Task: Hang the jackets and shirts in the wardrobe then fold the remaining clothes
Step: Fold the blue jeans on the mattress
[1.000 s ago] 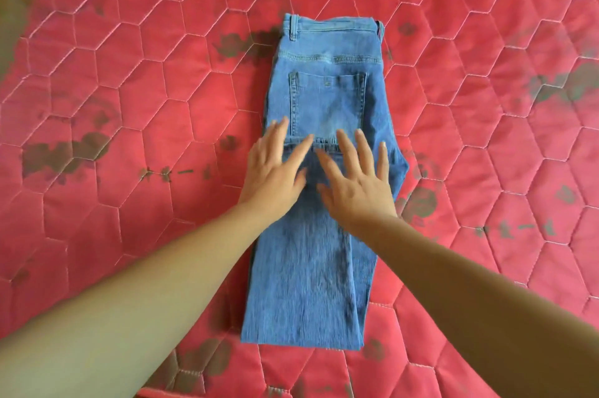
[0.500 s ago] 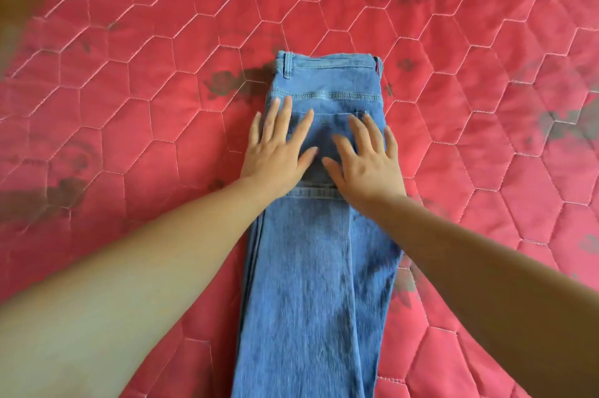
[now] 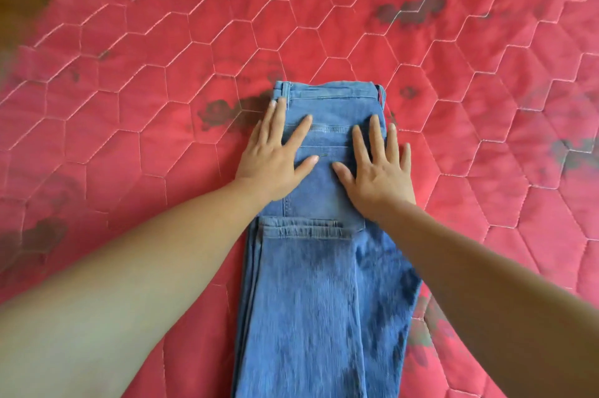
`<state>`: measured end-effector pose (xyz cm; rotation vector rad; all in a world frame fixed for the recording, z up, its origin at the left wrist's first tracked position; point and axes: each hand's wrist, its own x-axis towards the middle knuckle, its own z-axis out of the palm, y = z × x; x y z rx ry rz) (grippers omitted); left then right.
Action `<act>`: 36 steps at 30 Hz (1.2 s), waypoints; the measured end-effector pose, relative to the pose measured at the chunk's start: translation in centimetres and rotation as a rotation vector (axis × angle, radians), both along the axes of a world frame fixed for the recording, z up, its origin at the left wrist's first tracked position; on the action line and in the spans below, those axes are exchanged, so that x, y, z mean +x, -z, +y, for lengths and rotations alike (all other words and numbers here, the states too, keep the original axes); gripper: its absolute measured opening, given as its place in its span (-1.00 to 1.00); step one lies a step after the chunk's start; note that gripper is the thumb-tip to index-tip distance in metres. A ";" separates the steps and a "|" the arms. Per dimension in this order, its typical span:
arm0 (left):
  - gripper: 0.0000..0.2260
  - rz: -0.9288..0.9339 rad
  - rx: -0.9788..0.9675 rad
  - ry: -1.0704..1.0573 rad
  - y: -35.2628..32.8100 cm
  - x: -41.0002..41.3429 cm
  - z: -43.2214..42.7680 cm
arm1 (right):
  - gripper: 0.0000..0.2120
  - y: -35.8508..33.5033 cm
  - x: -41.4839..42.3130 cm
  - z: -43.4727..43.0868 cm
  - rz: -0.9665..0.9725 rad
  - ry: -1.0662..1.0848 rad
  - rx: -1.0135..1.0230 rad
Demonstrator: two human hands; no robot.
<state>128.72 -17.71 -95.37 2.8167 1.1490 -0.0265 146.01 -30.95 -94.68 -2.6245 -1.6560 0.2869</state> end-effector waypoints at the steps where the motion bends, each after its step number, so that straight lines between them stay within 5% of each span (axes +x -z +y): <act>1: -0.32 -0.027 -0.018 0.000 0.6 -0.1 0.0 | -0.25 0.6 -0.1 -0.2 -0.012 0.003 0.009; 11: -0.30 0.076 -0.252 0.005 -2.1 0.3 1.0 | -0.24 -1.0 0.4 1.0 -0.011 -0.034 -0.179; 14: -0.38 0.021 -0.349 -0.007 -3.8 -2.1 -1.6 | -0.33 -2.0 -0.1 0.4 0.179 0.024 -0.092; 19: -0.51 -0.326 -0.332 -0.112 -5.3 -9.9 -10.9 | -0.51 -4.2 -7.9 -9.2 0.413 0.249 0.311; 24: -0.56 -0.514 -0.521 -0.364 -4.5 -14.3 -20.1 | -0.42 -5.5 -15.6 -17.0 0.873 0.575 0.214; 26: -0.55 -0.542 -0.577 -0.463 -4.6 -14.6 -21.9 | -0.47 -6.0 -15.8 -17.4 0.963 0.736 0.172; 30: -0.49 -0.502 -0.660 -0.661 -5.2 -14.0 -22.3 | -0.91 -5.8 -15.8 -17.6 1.222 0.924 0.136; 36: -0.75 -0.318 -0.684 -0.705 -6.0 -13.9 -22.0 | -0.79 -6.5 -16.0 -19.1 1.239 0.790 0.108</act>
